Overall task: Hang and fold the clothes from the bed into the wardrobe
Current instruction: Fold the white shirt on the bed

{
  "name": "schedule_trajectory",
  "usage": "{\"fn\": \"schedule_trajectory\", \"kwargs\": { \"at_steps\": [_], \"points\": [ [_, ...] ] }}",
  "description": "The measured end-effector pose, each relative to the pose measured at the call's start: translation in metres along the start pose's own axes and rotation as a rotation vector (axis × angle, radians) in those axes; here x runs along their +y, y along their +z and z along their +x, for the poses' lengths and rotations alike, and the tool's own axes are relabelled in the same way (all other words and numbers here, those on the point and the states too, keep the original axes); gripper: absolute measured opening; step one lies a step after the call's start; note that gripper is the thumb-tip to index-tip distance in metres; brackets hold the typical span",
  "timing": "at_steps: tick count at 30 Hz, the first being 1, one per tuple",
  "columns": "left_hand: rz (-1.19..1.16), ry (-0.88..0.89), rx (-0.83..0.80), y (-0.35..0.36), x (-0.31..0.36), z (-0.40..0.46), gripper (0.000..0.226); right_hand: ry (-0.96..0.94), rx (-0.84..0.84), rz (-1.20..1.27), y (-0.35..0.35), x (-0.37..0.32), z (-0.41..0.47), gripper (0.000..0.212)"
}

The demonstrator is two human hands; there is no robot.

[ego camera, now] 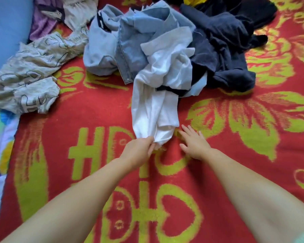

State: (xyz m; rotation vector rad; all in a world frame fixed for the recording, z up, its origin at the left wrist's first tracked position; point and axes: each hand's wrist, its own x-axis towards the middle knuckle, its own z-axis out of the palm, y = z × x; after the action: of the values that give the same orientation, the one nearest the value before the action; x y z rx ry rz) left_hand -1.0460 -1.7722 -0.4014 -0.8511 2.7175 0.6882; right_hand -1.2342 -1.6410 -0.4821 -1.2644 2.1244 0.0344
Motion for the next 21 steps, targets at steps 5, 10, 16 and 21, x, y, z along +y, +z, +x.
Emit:
{"fn": "schedule_trajectory", "kwargs": {
  "at_steps": [5, 10, 16, 21],
  "points": [
    [-0.366, -0.125, 0.089, -0.059, 0.043, -0.048, 0.025, -0.17, 0.139, 0.24, -0.083, -0.054, -0.076, 0.087],
    [-0.489, -0.016, 0.11, -0.158, 0.082, -0.065, 0.024, -0.331, 0.115, 0.357, -0.174, -0.127, -0.141, 0.01],
    [-0.322, 0.033, 0.106, -0.26, 0.1, -0.115, 0.017, -0.253, 0.498, 0.177, -0.284, -0.171, -0.211, 0.014],
    [-0.144, -0.063, 0.386, -0.327, 0.093, -0.144, 0.007, -0.233, 0.718, 0.077, -0.357, -0.186, -0.256, 0.018]
  ]
}}
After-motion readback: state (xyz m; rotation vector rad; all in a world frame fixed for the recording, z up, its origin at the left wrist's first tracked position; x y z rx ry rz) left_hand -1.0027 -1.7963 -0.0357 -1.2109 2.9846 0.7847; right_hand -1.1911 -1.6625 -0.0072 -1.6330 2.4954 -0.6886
